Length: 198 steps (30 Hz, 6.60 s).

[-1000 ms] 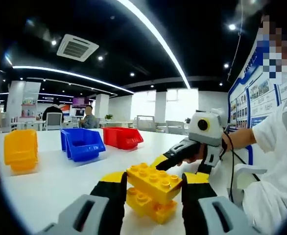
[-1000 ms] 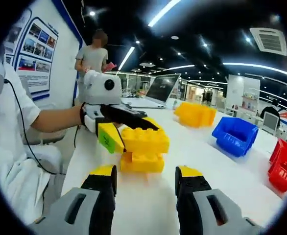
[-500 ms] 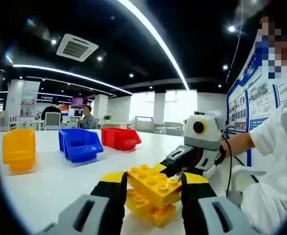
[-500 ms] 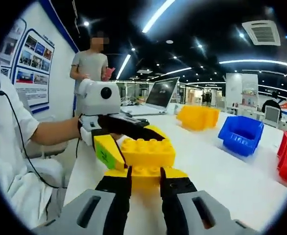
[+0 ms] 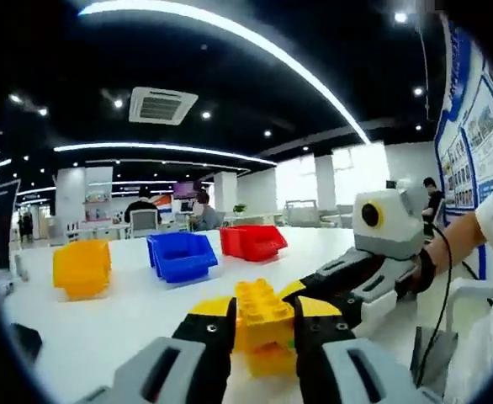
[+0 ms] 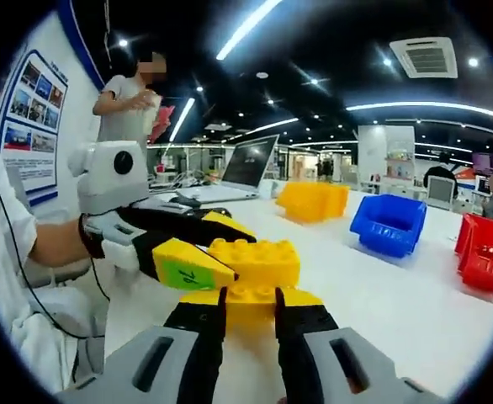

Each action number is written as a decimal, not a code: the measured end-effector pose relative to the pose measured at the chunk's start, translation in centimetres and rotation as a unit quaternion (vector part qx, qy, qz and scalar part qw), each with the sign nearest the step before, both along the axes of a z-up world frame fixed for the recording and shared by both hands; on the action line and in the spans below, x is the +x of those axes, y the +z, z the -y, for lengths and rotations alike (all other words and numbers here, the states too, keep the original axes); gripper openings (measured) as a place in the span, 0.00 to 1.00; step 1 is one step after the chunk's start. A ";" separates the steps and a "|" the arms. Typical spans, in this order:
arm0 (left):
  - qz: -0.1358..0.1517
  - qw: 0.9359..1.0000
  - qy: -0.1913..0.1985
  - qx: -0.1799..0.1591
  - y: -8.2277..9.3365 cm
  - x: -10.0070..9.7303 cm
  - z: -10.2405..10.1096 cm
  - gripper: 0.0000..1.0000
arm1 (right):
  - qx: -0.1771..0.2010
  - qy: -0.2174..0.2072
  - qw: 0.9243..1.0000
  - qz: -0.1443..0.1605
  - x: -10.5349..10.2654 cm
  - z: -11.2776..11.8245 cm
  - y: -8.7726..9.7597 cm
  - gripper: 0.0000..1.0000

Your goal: Take apart the toy blocks one by one and place each separated block into its matching bin, sorting the blocks by their type until all the connected pieces are disassembled and separated into the correct bins

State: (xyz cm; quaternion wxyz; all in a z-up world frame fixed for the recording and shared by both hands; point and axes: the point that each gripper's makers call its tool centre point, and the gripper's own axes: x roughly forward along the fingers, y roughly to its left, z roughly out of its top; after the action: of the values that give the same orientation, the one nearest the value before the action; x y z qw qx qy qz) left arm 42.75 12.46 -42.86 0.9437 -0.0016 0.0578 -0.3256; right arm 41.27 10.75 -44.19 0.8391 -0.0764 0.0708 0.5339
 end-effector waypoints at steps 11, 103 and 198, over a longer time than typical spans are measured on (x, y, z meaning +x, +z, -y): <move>-0.086 0.994 0.010 -0.070 0.0 1.0 -0.5 0.23 | 0.007 -0.011 1.000 0.003 0.7 0.1 0.2 0.24; 0.062 0.981 0.175 -0.049 7.2 9.3 -14.8 0.66 | -0.019 -0.009 1.000 0.020 0.3 -0.4 -0.7 0.24; -0.038 0.999 0.011 0.015 -0.7 2.3 -2.8 0.23 | 0.099 -0.056 0.990 -0.083 2.3 2.9 3.1 0.24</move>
State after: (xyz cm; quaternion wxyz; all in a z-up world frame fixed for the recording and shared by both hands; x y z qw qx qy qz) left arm 45.10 15.27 -43.53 0.9444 -0.0003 0.0988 -0.3136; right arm 43.60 7.88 -41.06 0.8625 0.0553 0.0911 0.4947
